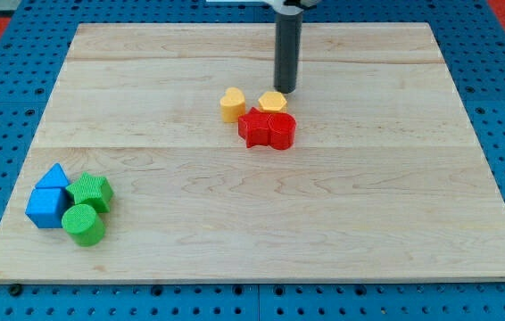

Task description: Adjust the red and yellow blocks at the center of the board

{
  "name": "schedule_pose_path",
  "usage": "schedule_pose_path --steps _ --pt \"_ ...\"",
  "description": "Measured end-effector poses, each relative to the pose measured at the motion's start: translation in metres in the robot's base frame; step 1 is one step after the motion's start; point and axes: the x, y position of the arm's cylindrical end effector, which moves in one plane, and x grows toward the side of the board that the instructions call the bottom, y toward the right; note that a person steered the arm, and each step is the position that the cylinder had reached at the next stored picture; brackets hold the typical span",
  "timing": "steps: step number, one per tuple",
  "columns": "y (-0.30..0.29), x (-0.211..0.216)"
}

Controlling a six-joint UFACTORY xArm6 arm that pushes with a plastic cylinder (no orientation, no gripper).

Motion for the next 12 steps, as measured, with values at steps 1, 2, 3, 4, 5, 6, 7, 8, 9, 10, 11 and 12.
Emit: schedule_pose_path --steps 1,2,3,4,5,6,7,8,9,10,11,12 --pt "0.06 0.013" --pt "0.098 0.06" --pt "0.101 0.098" --pt "0.063 0.106" --pt "0.038 0.106" --pt "0.035 0.113" --pt "0.026 0.115" --pt "0.016 0.104" --pt "0.001 0.092" --pt "-0.01 0.084" --pt "-0.009 0.085" --pt "0.003 0.098"
